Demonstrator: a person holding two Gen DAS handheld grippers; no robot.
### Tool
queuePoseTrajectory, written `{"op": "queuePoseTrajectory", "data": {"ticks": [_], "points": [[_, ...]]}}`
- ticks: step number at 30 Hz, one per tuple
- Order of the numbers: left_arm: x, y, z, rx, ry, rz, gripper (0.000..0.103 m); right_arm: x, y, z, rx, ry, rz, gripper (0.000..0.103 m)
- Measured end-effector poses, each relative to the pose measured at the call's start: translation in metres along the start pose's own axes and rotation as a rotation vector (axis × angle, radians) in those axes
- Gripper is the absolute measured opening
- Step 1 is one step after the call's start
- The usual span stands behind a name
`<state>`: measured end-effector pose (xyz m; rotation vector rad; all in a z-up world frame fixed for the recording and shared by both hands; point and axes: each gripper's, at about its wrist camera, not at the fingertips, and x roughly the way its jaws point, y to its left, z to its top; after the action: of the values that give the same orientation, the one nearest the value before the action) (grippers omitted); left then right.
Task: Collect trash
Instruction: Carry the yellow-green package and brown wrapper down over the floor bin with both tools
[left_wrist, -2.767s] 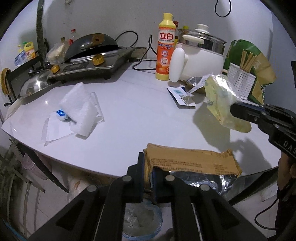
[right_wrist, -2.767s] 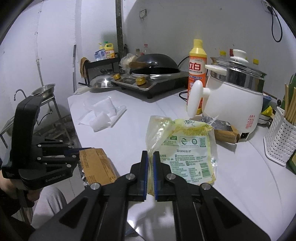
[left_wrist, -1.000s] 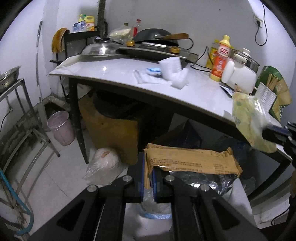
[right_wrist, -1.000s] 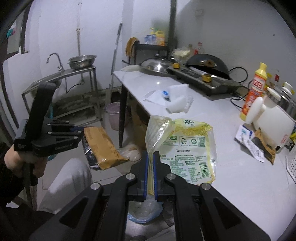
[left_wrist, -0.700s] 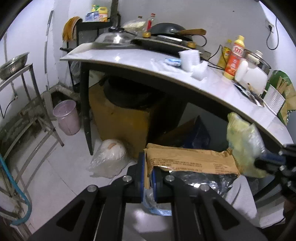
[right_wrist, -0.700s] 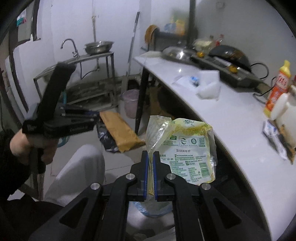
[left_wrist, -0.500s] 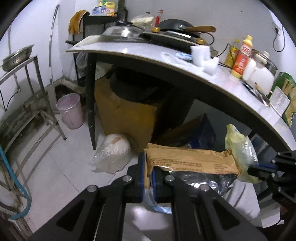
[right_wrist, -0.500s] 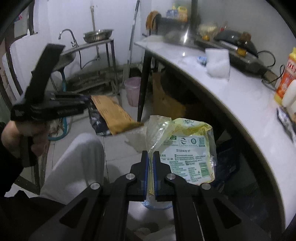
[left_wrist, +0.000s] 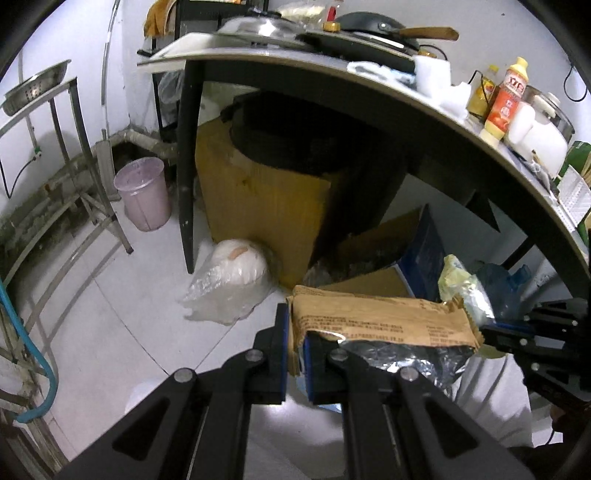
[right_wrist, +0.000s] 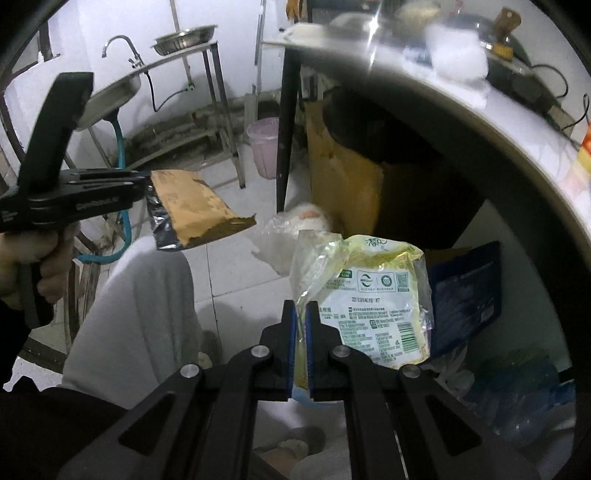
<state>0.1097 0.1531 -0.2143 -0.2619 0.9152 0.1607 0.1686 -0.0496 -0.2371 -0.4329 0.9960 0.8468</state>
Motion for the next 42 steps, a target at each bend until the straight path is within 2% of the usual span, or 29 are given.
{"op": "queuePoseTrajectory", "data": {"ticks": [17, 32, 42], "points": [[0.047, 0.003, -0.013, -0.013, 0.119, -0.024, 0.006, 0.096, -0.027, -0.006, 0.081, 0.167, 0.046, 0.004], [0.092, 0.015, -0.032, -0.039, 0.209, -0.031, 0.006, 0.146, -0.026, -0.016, 0.088, 0.262, 0.076, 0.005], [0.105, 0.021, -0.033, -0.049, 0.232, -0.023, 0.006, 0.169, -0.031, -0.016, 0.122, 0.315, 0.077, 0.007]]}}
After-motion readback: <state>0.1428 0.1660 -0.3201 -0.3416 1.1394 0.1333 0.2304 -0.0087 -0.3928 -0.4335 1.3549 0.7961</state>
